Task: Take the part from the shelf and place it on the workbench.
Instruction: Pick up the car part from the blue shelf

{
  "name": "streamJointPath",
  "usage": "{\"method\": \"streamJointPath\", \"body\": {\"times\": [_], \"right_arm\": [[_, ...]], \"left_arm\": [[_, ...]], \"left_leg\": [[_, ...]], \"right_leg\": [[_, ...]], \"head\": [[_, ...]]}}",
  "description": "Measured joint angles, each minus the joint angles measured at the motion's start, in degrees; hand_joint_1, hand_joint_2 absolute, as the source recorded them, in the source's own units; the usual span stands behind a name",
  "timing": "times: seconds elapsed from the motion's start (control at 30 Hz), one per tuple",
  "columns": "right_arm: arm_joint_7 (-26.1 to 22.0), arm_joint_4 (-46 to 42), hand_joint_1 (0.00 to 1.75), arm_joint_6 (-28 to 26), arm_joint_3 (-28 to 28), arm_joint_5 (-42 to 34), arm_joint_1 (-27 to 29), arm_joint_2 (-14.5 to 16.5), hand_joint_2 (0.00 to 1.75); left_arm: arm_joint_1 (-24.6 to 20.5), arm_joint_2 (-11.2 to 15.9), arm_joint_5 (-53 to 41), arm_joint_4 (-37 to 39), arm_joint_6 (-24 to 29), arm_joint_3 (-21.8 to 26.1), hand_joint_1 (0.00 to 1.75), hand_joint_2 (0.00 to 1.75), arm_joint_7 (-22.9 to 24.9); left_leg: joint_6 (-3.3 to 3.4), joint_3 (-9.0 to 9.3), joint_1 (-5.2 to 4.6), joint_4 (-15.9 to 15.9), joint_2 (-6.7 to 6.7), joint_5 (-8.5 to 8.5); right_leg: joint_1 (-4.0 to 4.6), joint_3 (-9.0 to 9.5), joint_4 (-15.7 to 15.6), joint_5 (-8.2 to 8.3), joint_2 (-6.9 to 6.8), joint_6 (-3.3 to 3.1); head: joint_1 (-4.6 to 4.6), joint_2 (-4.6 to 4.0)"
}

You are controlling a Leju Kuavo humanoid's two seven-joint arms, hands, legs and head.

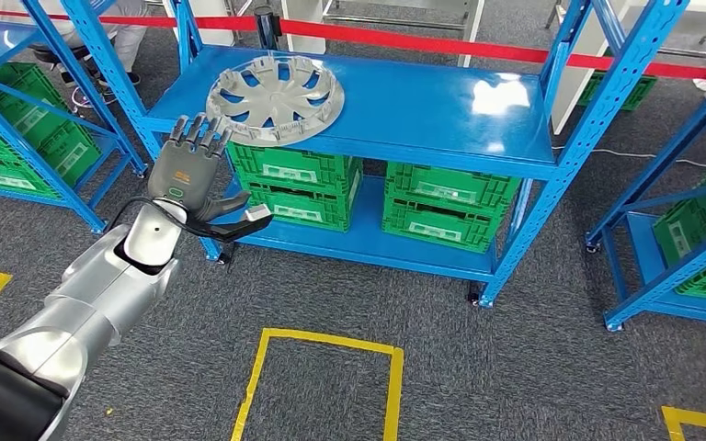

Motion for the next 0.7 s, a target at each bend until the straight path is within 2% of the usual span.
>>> {"method": "streamJointPath", "body": {"times": [0.2,0.47,0.57,0.63,0.7], "right_arm": [[0.0,0.0,0.00,0.0,0.0,0.0,0.0,-0.1,1.75],[0.0,0.0,0.00,0.0,0.0,0.0,0.0,-0.1,1.75],[0.0,0.0,0.00,0.0,0.0,0.0,0.0,-0.1,1.75],[0.0,0.0,0.00,0.0,0.0,0.0,0.0,-0.2,1.75],[0.1,0.0,0.00,0.0,0.0,0.1,-0.1,-0.4,1.75]], "left_arm": [[0.0,-0.1,0.0,0.0,-0.9,0.0,0.00,0.00,0.7],[0.1,-0.1,0.0,0.1,-1.5,0.1,0.00,0.00,1.1],[0.2,0.1,0.2,0.3,-2.4,0.3,0.00,0.00,1.8],[0.3,0.4,0.4,0.2,-2.7,0.5,0.00,0.00,2.1],[0.4,0.5,0.4,0.2,-2.8,0.8,0.00,0.00,2.2]], "left_leg": [[0.14,0.08,0.00,0.0,0.01,0.11],[0.17,0.13,0.00,0.0,0.01,0.15],[0.76,0.15,-0.23,0.0,0.00,-0.22],[1.27,1.07,-0.03,-1.3,0.08,-0.14],[1.47,2.58,0.53,-3.0,0.34,0.32]], "right_leg": [[-0.02,0.12,-0.1,0.15,0.00,0.23],[-0.16,0.16,-0.1,0.20,0.00,0.23],[-0.34,0.35,-0.6,0.20,0.03,0.71],[-0.23,0.86,-1.1,0.12,-0.04,1.18],[-0.09,-0.21,1.4,-0.93,-0.27,1.48]], "head": [[-0.01,0.00],[-0.01,0.00],[-0.01,0.00],[0.00,0.00],[0.01,0.00]]}}
